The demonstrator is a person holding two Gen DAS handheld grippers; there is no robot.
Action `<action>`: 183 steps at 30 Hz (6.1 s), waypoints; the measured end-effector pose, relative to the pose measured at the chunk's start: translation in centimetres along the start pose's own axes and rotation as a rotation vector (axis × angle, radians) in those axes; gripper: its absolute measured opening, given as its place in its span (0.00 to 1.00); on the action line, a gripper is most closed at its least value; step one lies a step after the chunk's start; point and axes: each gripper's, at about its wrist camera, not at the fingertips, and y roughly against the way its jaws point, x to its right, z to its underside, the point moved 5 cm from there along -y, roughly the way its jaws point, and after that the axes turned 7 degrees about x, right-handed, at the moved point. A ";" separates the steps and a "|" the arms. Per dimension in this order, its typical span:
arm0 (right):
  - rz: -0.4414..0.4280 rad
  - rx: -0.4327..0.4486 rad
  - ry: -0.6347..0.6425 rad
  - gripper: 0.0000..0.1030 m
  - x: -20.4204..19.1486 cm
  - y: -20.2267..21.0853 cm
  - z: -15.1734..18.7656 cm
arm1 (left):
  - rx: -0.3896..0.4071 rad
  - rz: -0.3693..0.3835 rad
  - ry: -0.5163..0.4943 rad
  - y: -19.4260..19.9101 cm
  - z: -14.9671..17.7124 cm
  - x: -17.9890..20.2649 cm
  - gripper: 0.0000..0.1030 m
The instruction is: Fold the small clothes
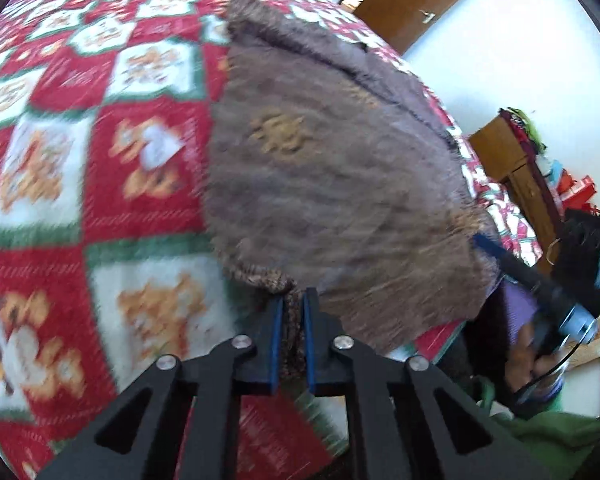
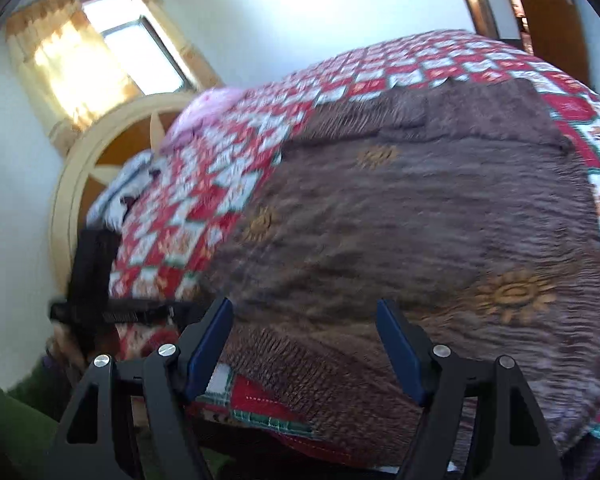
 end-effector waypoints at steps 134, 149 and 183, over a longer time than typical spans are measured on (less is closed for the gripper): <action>0.025 -0.097 -0.433 0.03 13.6 2.7 -3.0 | 0.145 0.127 -0.328 -2.0 -8.0 2.6 0.08; 0.103 0.139 -0.604 0.39 22.5 3.5 -9.3 | 0.280 -0.052 0.029 -5.1 -17.2 -4.7 0.05; 0.428 -0.003 -0.126 0.12 20.5 0.1 -6.5 | 0.317 -0.173 -0.284 -5.8 -14.2 -1.0 0.38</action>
